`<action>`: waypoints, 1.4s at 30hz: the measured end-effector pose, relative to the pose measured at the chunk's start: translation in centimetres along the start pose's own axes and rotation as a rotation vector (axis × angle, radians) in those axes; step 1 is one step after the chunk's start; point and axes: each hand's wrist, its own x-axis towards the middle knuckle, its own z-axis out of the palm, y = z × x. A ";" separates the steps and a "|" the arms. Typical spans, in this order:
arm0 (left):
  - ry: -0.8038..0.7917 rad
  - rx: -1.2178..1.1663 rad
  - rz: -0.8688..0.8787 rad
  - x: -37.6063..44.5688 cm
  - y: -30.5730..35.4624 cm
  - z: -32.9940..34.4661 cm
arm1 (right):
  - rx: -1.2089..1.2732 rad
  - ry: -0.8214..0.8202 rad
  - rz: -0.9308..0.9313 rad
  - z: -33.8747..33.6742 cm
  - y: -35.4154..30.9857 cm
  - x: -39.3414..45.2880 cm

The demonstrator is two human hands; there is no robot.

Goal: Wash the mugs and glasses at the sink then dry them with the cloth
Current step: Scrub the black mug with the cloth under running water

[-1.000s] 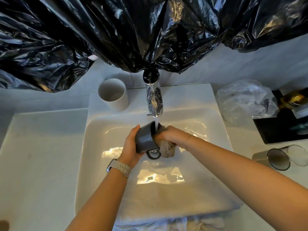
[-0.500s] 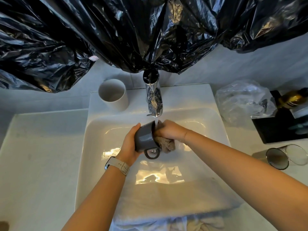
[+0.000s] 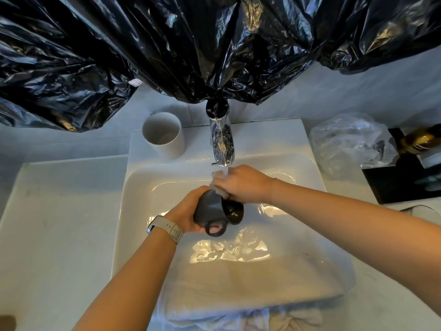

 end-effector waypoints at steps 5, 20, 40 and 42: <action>0.011 0.049 -0.028 0.6 0.3 0.7 | -0.345 0.244 -0.295 0.8 0.4 -1.2; 0.087 -0.104 0.475 -0.2 0.4 0.5 | 2.005 -0.314 0.931 1.5 -1.0 -2.4; 0.064 -0.386 0.346 -0.4 -1.0 1.2 | 1.519 0.527 0.833 0.6 -2.6 -7.4; 0.069 -0.351 0.330 -0.6 -1.2 1.7 | 1.503 0.398 0.739 -0.3 -2.4 -7.4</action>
